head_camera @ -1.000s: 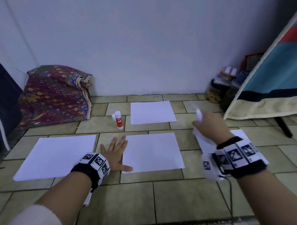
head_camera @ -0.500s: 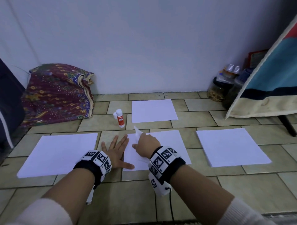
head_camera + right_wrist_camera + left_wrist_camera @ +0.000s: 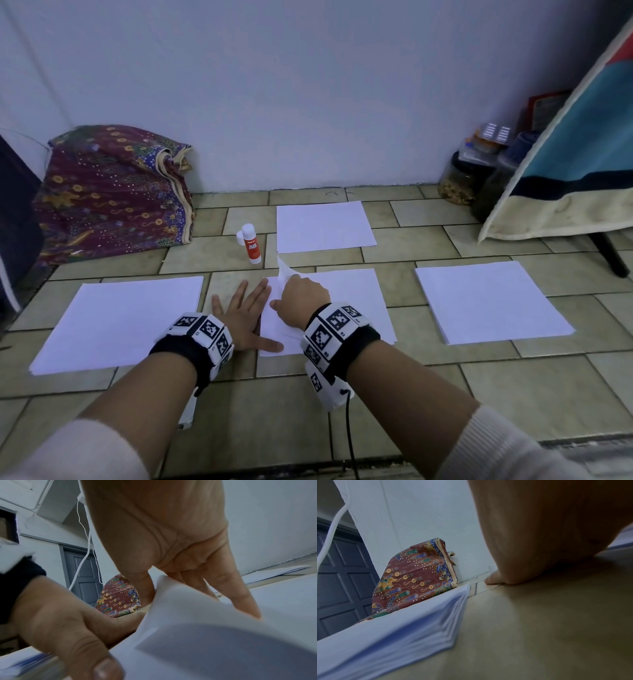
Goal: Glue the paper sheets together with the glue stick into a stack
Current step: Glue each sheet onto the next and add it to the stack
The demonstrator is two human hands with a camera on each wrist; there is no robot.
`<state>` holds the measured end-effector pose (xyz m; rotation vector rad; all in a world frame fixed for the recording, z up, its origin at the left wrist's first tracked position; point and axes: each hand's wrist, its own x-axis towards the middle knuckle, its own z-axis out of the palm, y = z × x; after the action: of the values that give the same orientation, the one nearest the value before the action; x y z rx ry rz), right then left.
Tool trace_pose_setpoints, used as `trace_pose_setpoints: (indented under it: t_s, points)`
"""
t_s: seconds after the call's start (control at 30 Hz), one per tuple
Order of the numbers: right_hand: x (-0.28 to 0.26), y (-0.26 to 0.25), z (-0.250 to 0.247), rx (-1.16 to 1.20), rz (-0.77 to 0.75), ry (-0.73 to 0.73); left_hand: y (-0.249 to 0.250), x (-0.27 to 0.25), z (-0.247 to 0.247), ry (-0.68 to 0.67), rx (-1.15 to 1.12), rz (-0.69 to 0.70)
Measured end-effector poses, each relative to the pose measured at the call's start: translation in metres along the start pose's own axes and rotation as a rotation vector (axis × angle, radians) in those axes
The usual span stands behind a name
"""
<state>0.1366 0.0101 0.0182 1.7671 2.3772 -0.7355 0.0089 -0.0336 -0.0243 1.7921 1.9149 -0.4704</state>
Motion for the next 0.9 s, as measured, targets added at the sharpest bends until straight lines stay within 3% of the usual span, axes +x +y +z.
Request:
trace_pose_setpoints:
  t_s: [0.9]
  points:
    - [0.009,-0.011,0.005,0.023,0.073,-0.027,0.002,-0.001,-0.001,-0.031,0.029,-0.017]
